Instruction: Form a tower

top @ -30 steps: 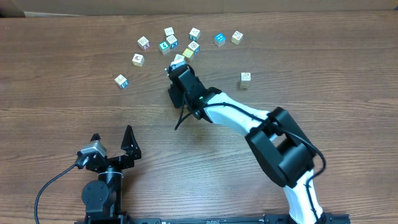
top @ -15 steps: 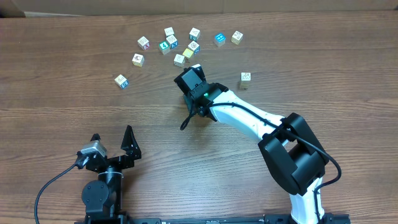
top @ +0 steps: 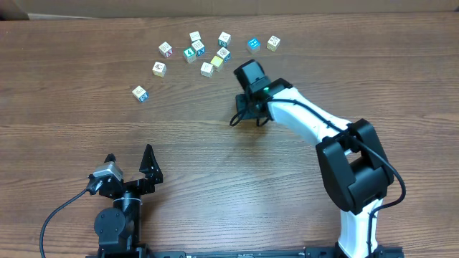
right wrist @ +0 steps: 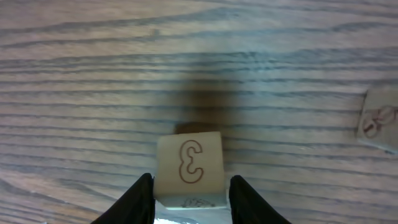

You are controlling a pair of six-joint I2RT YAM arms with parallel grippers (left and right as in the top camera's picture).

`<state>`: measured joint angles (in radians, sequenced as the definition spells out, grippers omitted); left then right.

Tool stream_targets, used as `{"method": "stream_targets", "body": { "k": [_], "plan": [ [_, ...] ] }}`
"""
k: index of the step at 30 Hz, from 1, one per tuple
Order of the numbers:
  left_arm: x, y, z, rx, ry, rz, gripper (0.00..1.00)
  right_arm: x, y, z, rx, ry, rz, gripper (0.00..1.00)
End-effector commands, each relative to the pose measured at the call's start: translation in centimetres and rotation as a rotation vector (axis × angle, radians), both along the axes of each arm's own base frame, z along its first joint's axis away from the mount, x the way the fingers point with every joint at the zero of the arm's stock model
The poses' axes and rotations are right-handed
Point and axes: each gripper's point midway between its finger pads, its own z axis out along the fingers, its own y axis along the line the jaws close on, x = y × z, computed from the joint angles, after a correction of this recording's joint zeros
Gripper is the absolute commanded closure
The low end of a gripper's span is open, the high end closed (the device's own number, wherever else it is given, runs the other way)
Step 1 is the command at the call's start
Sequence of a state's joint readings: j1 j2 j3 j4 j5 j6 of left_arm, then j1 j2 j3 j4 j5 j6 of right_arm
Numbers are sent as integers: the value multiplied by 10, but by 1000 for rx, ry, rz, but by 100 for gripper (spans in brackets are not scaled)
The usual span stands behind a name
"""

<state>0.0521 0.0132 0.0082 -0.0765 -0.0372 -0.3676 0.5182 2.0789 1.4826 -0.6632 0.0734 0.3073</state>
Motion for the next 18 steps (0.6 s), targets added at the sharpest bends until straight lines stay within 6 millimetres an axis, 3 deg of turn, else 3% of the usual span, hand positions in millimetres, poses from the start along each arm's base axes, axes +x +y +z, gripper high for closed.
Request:
{"method": "stream_targets", "body": {
  "k": [1, 8, 18],
  "plan": [
    [0, -2, 1, -7, -7, -7, 0, -7, 7, 13, 32, 1, 18, 61],
    [0, -2, 1, -7, -7, -7, 0, -10, 1, 5, -5, 4, 9, 43],
    [0, -2, 1, -7, -7, -7, 1, -11, -1, -12, -6, 0, 12, 45]
  ]
}}
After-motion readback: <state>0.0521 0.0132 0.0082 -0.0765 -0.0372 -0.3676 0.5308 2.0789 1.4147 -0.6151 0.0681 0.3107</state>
